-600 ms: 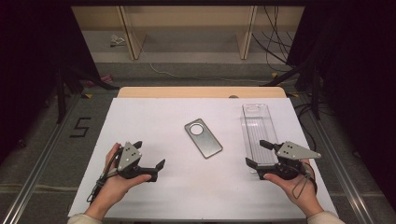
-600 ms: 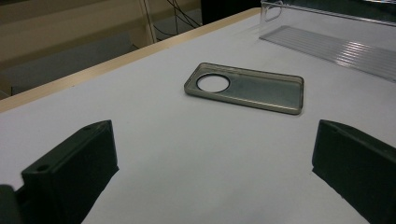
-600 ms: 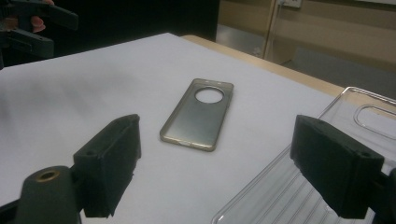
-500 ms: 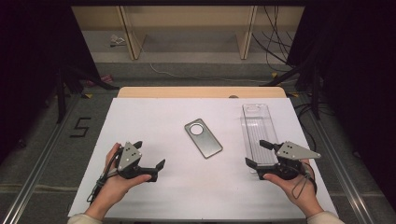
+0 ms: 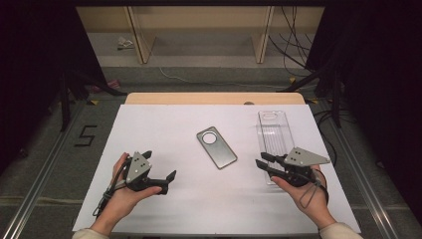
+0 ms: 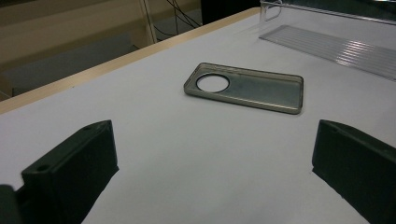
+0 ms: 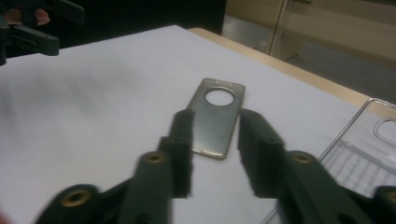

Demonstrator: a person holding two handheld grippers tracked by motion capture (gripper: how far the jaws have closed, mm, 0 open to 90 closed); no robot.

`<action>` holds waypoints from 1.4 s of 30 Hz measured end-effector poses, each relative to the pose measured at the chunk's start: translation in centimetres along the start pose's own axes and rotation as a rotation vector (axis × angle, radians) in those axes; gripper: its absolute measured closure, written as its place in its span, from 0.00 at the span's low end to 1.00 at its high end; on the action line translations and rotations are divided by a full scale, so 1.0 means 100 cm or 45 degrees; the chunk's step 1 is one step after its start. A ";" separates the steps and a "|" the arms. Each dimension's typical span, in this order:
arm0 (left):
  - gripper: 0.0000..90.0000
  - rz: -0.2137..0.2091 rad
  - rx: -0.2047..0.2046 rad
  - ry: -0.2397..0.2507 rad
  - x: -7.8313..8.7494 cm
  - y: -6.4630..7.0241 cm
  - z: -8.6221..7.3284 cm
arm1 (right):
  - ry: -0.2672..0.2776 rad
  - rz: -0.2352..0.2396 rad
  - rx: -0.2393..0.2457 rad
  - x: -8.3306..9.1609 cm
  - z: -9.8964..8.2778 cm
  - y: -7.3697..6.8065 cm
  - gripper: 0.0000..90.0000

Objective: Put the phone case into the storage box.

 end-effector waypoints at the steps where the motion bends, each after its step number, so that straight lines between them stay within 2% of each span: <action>1: 0.00 0.002 0.001 0.002 0.000 0.000 0.000 | -0.014 0.004 -0.003 -0.003 0.002 -0.001 0.87; 3: 0.00 0.000 0.001 0.002 -0.001 0.001 0.000 | -0.070 -0.020 -0.008 -0.015 0.010 -0.003 1.00; 5: 0.00 0.000 -0.002 0.004 -0.001 0.001 0.000 | -0.084 -0.024 -0.005 -0.019 0.011 -0.003 1.00; 10: 0.00 0.001 0.002 0.002 0.000 0.000 0.000 | -0.191 -0.047 -0.013 -0.047 0.018 -0.005 1.00; 12: 0.00 0.004 0.002 0.001 0.000 0.000 0.000 | -0.249 -0.072 -0.025 -0.063 0.021 -0.004 1.00; 13: 0.00 0.004 0.002 0.001 0.000 0.000 0.000 | -0.249 -0.072 -0.025 -0.063 0.021 -0.004 1.00; 15: 0.00 0.001 -0.003 0.002 0.000 0.000 0.000 | -0.293 -0.092 -0.033 -0.075 0.022 -0.003 1.00; 17: 0.00 -0.001 -0.004 0.002 0.000 0.000 0.000 | -0.367 -0.130 -0.035 -0.091 0.021 0.001 1.00; 18: 0.00 0.000 -0.005 0.001 0.000 0.000 0.000 | -0.367 -0.130 -0.035 -0.091 0.021 0.001 1.00; 23: 0.00 0.000 -0.004 0.001 0.001 0.000 -0.001 | -0.450 -0.167 -0.087 -0.114 0.020 0.007 1.00; 24: 0.00 0.001 -0.004 0.001 0.001 0.000 -0.001 | -0.473 -0.172 -0.116 -0.121 0.020 0.008 1.00; 26: 0.00 0.002 -0.002 0.002 0.001 0.000 -0.001 | -0.485 -0.180 -0.114 -0.125 0.020 0.008 1.00; 27: 0.00 0.003 -0.001 0.002 0.001 0.000 -0.001 | -0.503 -0.184 -0.170 -0.129 0.021 0.006 1.00; 29: 0.00 0.004 -0.001 0.001 0.001 0.000 -0.001 | -0.516 -0.199 -0.173 -0.131 0.021 0.006 1.00; 31: 0.00 0.004 -0.001 -0.001 0.001 0.000 -0.002 | -0.527 -0.224 -0.222 -0.138 0.018 0.006 1.00; 33: 0.00 0.004 -0.001 0.000 0.001 0.000 -0.001 | -0.544 -0.243 -0.245 -0.142 0.016 0.007 1.00; 42: 0.00 0.002 0.000 -0.001 0.001 0.000 -0.002 | -0.595 -0.310 -0.326 -0.153 0.010 0.014 1.00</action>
Point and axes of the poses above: each handheld gripper's, and its own axes: x roughly backward along the jaws, z roughly out of its top, y roughly to its right, the point moved 2 cm from there along -x, roughly forward along the jaws, and after that the axes turned 2 degrees about -x, right-handed, at the moved point
